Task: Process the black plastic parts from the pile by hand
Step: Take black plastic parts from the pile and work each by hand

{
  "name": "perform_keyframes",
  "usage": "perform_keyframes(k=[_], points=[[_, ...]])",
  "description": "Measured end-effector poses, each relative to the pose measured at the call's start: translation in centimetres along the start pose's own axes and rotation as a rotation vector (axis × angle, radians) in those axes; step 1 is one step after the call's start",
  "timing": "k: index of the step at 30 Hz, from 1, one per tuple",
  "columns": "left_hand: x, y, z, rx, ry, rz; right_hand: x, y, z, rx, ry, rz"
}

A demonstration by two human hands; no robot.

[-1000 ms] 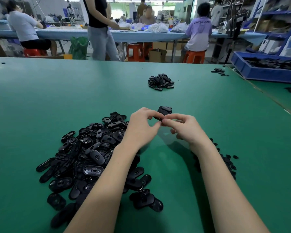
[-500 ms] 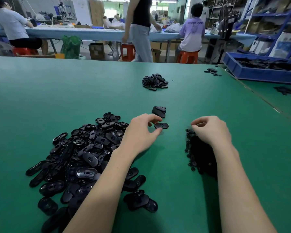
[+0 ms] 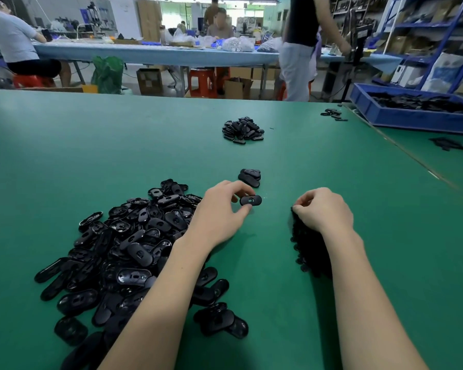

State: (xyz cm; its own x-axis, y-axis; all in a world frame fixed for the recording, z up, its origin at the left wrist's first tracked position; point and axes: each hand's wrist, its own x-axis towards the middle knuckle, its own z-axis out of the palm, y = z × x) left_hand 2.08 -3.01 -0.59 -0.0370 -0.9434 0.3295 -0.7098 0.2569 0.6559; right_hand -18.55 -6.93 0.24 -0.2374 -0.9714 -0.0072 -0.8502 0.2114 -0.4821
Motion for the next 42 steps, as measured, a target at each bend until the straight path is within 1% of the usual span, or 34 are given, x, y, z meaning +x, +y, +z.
perform_keyframes(k=[3, 4, 6, 8, 10, 12, 15, 18, 21, 24, 29, 33, 37, 42], points=[[0.0, 0.1, -0.1, -0.092, 0.026, -0.059, -0.1, -0.1, 0.0, 0.082, 0.004, -0.05], [0.0, 0.2, -0.1, -0.131, 0.033, -0.088, -0.1, -0.3, -0.1, 0.152, 0.008, -0.079], [0.0, 0.5, -0.1, -0.229, 0.046, -0.173, -0.3, -1.0, -0.2, 0.38, -0.014, -0.144], [0.2, 0.7, -0.1, -0.377, 0.06, -0.284, -0.7, -1.9, -0.3, 0.588, -0.094, -0.192], [0.4, 0.8, -0.1, -0.508, 0.069, -0.388, -1.3, -2.6, -0.3, 0.699, -0.191, -0.237], [0.5, 0.8, -0.1, -0.616, 0.089, -0.454, -1.8, -3.0, -0.2, 0.759, -0.264, -0.292], [0.3, 0.8, -0.4, -0.701, 0.103, -0.467, -2.2, -3.7, 0.0, 0.787, -0.325, -0.322], [0.2, 0.9, -0.2, -0.733, 0.1, -0.437, -2.4, -4.1, 0.1, 0.828, -0.34, -0.308], [0.2, 0.9, -0.2, -0.749, 0.082, -0.416, -2.5, -4.2, 0.2, 0.8, -0.348, -0.297], [0.4, 1.0, -0.1, -0.82, 0.065, -0.425, -2.4, -4.1, 0.2, 0.775, -0.352, -0.269], [0.5, 0.8, -0.2, -0.87, 0.067, -0.438, -2.4, -4.3, 0.0, 0.757, -0.298, -0.211], [0.5, 0.8, -0.3, -0.852, 0.052, -0.426, -2.2, -4.4, 0.1, 0.73, -0.261, -0.166], [0.5, 0.9, -0.3, -0.889, 0.045, -0.406, -2.2, -4.3, 0.2, 0.735, -0.248, -0.138], [0.4, 0.9, -0.5, -0.877, 0.021, -0.388, -2.3, -4.4, 0.3, 0.746, -0.253, -0.132]])
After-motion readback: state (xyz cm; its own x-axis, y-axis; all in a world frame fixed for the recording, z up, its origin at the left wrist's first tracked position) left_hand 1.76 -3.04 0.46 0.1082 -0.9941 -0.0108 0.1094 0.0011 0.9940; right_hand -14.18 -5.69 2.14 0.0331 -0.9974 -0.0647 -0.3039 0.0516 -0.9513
